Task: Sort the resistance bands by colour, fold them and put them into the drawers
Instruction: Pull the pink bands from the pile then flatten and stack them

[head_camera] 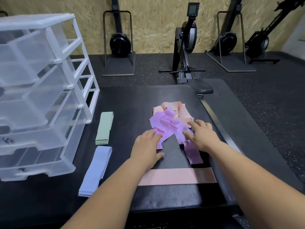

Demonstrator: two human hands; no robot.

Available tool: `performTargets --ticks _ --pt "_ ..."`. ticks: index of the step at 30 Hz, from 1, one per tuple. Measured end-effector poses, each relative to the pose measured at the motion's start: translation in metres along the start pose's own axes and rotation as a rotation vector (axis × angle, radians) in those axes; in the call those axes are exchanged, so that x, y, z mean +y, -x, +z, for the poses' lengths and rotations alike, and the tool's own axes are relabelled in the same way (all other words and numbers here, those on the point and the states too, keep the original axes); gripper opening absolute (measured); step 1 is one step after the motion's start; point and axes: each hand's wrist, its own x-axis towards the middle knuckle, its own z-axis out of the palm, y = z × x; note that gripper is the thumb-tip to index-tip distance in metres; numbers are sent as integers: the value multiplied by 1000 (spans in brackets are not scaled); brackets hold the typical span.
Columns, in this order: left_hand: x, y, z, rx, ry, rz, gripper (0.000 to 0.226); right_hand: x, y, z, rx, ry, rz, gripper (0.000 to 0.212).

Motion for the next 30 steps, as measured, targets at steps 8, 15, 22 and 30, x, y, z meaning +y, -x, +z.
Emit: performTargets --ticks 8,15,22,30 --pt "-10 -5 17 -33 -56 15 70 7 -25 17 -24 71 28 49" --pt "2 1 7 -39 -131 -17 68 -3 -22 -41 457 -166 -69 27" --pt "21 10 -20 66 94 -54 56 -33 19 -110 719 -472 -150 6" --pt "53 4 -93 215 862 -203 9 -69 63 -115 537 -736 -282 10"
